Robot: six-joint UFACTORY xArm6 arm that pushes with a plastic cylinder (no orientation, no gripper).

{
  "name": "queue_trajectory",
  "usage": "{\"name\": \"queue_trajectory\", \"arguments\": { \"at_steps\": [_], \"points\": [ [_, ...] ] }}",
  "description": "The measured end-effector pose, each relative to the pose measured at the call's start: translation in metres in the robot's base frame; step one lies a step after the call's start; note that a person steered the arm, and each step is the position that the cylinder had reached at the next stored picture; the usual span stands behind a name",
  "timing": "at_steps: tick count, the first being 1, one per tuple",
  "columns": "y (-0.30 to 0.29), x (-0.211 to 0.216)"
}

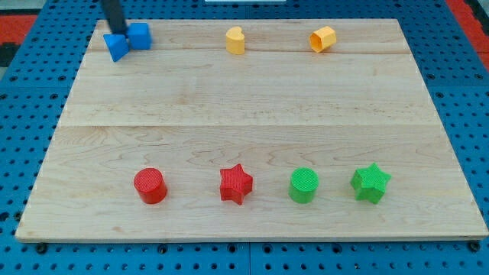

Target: Move blue triangle to the top left

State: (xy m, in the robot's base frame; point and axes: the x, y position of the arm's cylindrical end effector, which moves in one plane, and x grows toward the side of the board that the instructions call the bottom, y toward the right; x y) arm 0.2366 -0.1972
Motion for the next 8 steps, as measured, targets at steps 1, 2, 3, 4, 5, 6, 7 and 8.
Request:
{"name": "queue_trajectory", "arguments": {
  "at_steps": [1, 2, 3, 4, 5, 6, 7, 8],
  "points": [
    [0.034, 0.000],
    [0.011, 0.054],
    [-0.025, 0.065],
    [-0.034, 0.018],
    [-0.027, 0.008],
    [0.020, 0.059],
    [-0.012, -0.005],
    [0.000, -0.046]
  ]
}}
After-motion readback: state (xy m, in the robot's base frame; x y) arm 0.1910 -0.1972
